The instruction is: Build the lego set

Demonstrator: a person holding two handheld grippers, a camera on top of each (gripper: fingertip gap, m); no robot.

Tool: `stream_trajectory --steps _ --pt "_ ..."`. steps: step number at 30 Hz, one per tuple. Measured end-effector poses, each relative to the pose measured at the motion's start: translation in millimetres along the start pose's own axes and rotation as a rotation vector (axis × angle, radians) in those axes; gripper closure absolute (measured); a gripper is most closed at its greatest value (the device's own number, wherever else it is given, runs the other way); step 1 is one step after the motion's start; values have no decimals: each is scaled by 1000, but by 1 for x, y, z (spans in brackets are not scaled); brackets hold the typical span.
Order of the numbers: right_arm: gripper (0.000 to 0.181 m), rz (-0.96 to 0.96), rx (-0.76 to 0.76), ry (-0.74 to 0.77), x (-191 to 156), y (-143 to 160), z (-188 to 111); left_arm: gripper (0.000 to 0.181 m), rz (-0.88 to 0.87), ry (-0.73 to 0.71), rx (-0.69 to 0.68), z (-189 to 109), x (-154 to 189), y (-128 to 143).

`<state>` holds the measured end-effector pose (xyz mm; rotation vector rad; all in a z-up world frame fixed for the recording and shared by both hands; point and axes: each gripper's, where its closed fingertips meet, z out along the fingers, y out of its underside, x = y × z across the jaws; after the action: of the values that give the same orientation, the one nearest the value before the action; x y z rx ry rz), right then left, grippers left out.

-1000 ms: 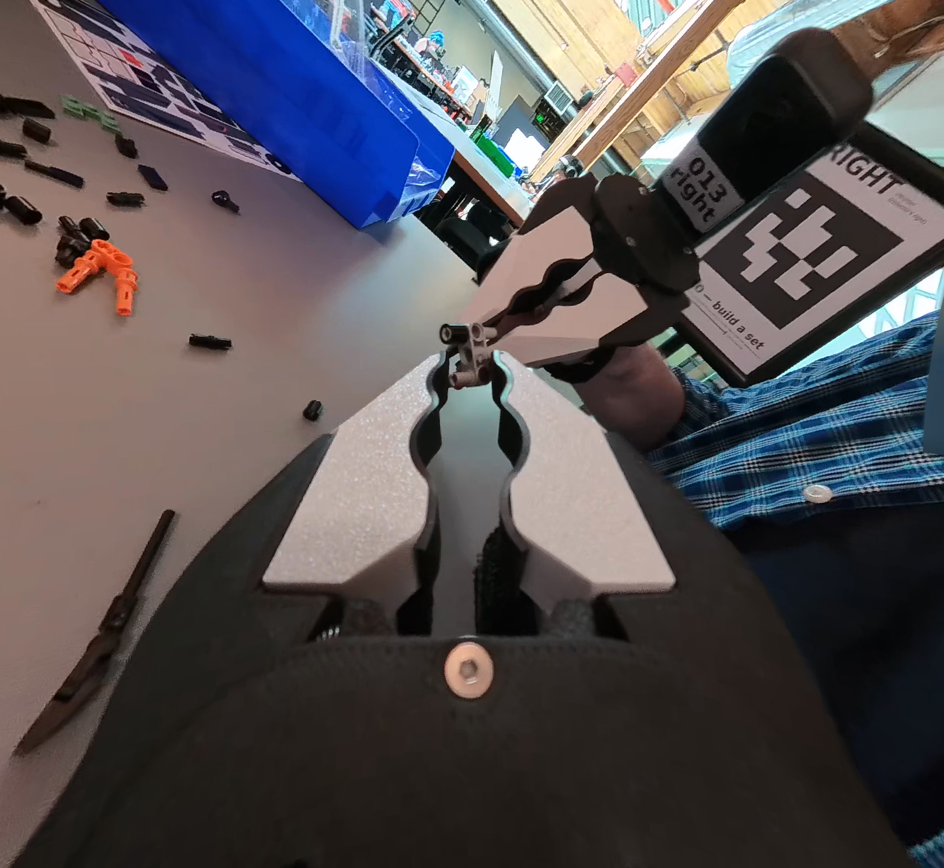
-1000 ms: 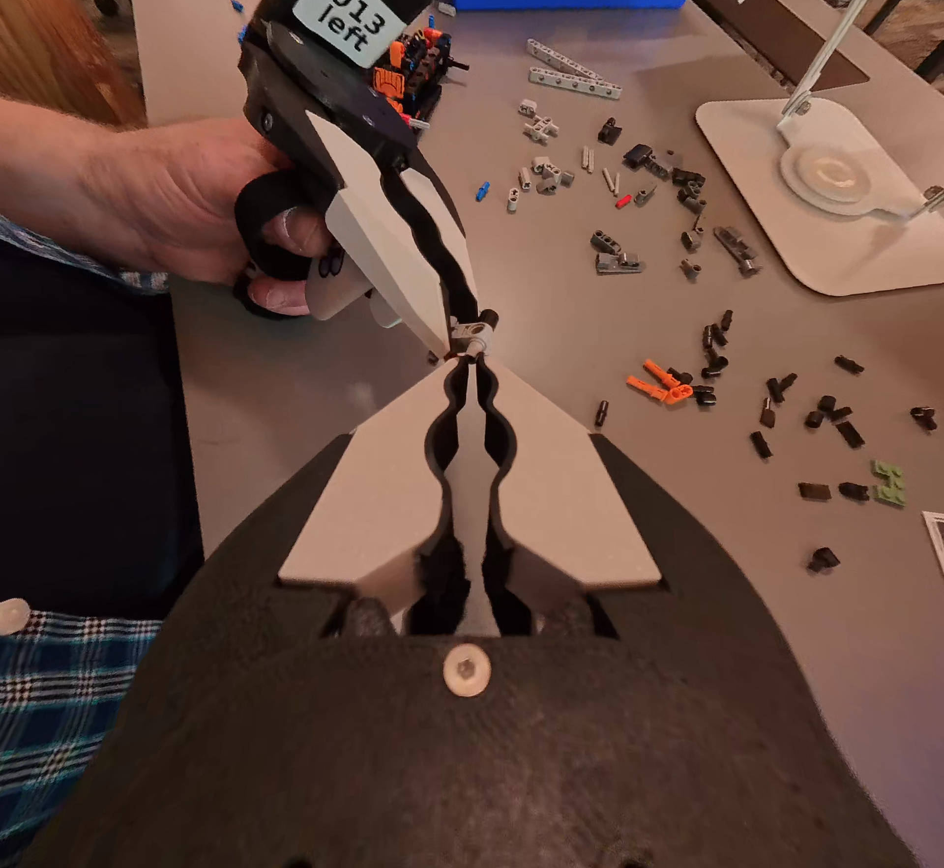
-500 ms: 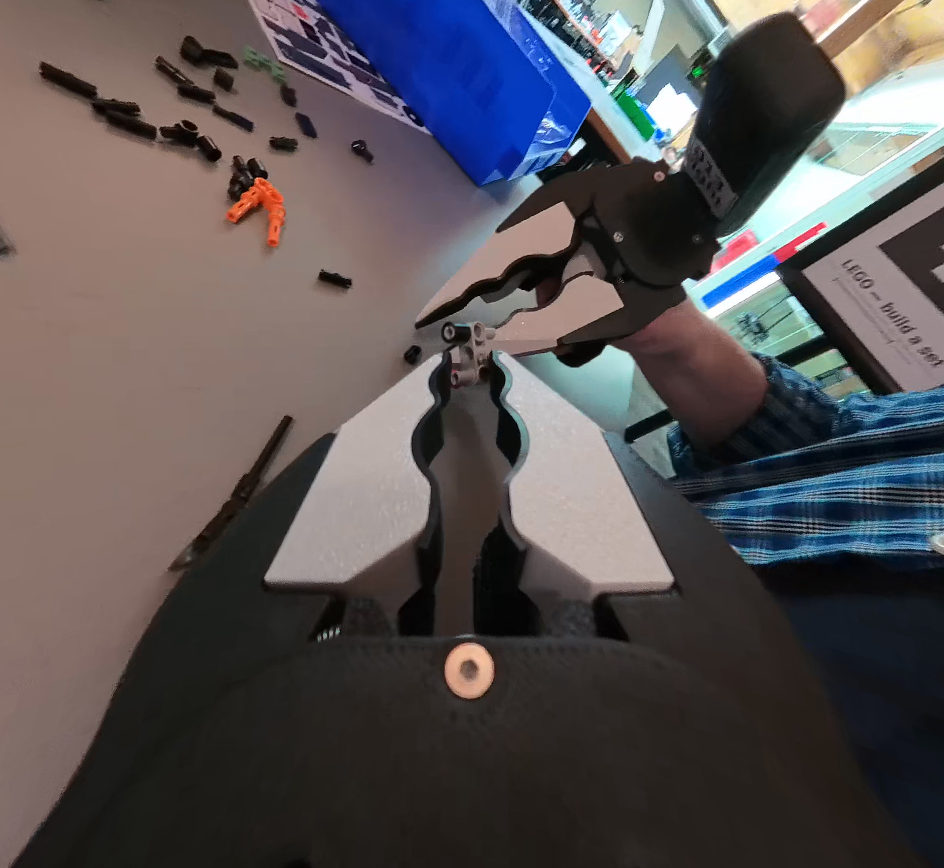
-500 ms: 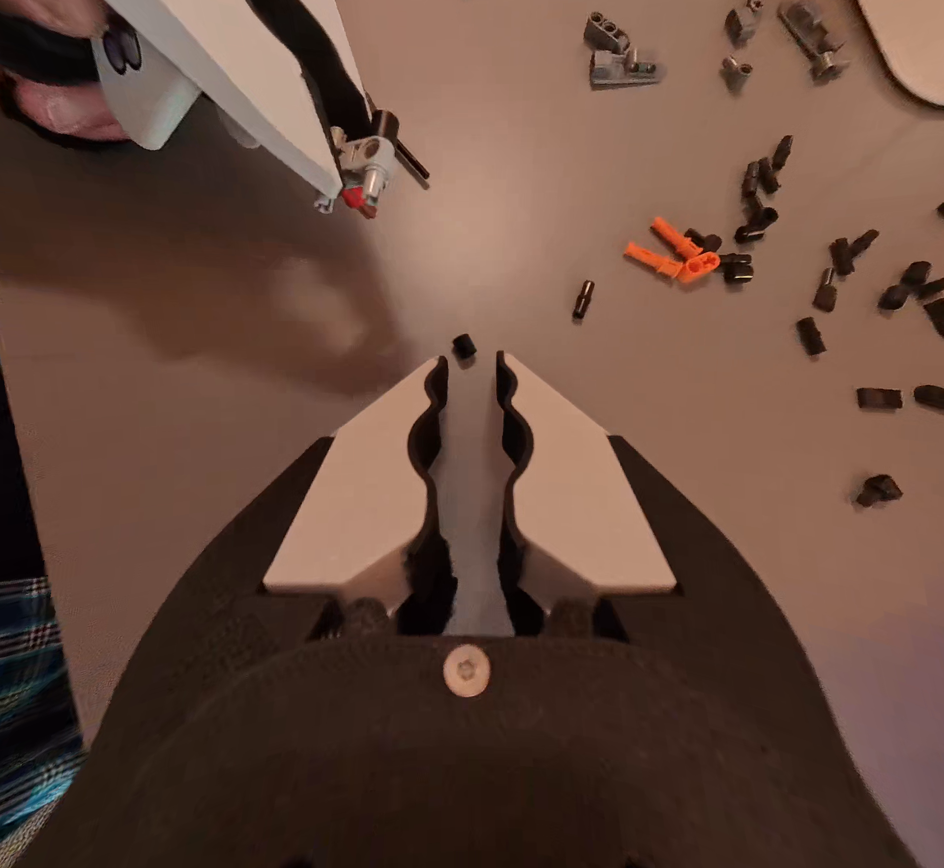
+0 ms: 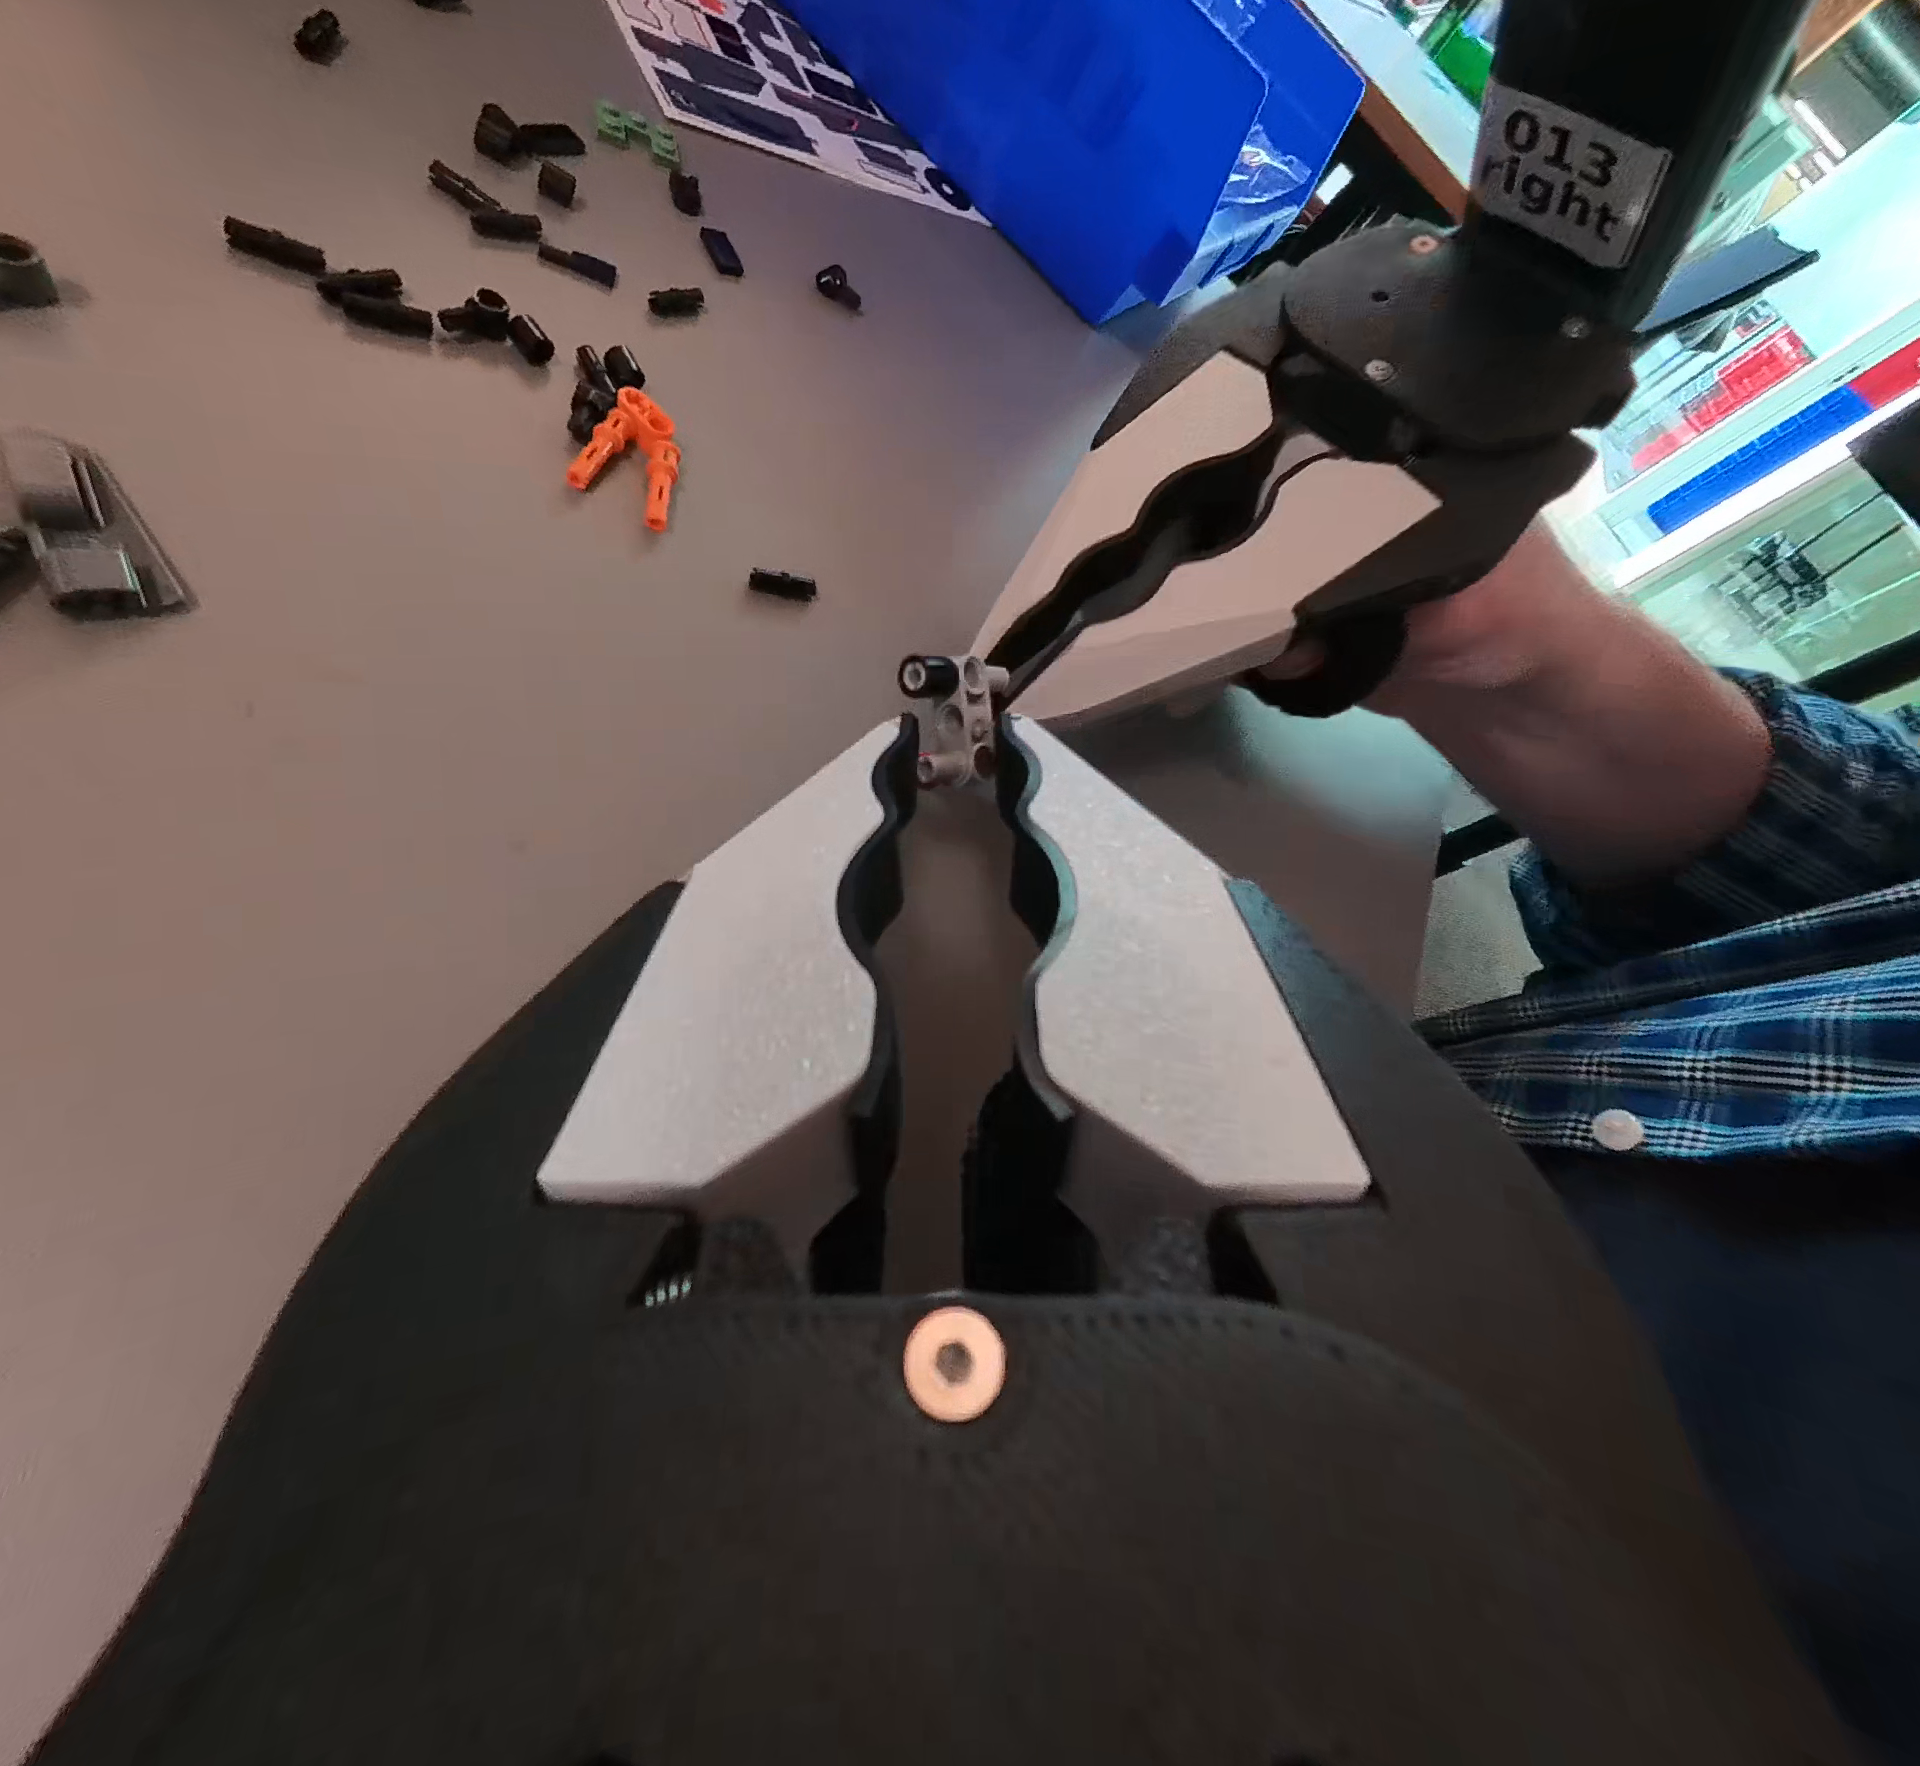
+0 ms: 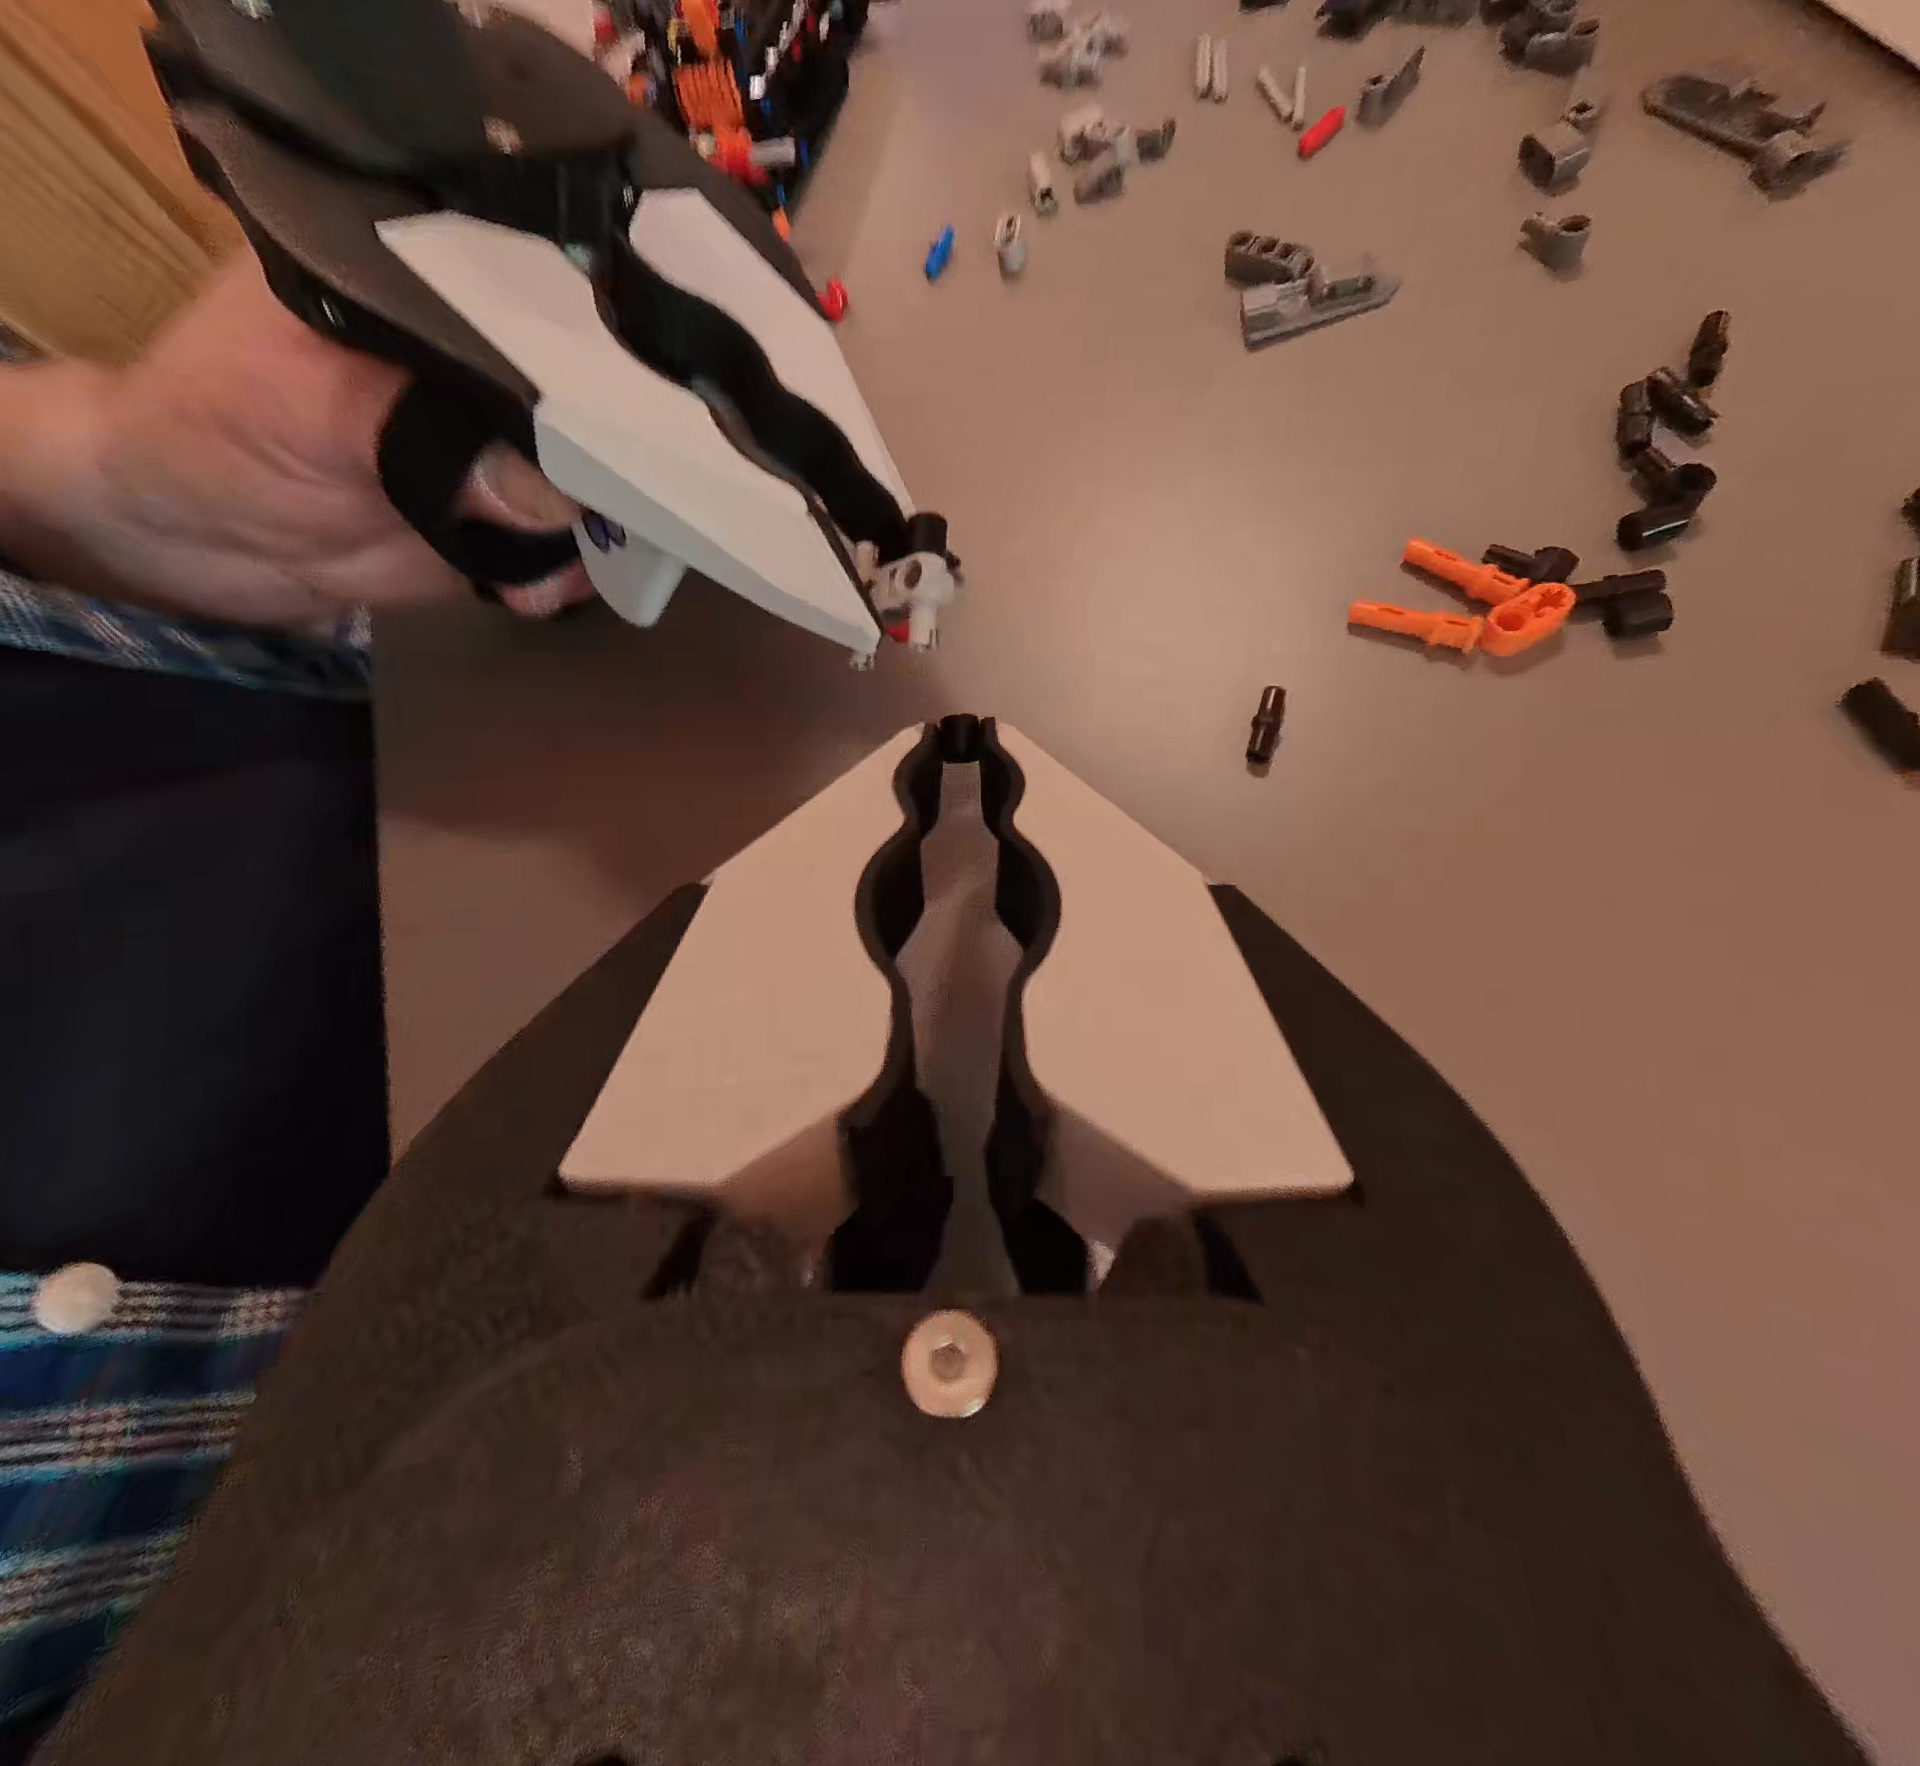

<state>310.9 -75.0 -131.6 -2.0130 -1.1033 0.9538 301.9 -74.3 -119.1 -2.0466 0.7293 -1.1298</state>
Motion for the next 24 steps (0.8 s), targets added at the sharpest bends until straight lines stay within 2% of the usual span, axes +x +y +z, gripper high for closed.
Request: stream_trajectory --steps 1,3,9,24 --pt "177 33 37 -12 -1 -4 -2 167 8 -7 1 1 -1 -1" --pt "177 89 84 -48 -5 -9 -3 167 29 -14 3 3 0 -2" --pt "177 134 170 -27 -1 -17 -8 167 60 -18 24 8 3 -7" --pt "177 125 174 -5 4 -17 -11 168 143 -75 -14 12 -1 -7"
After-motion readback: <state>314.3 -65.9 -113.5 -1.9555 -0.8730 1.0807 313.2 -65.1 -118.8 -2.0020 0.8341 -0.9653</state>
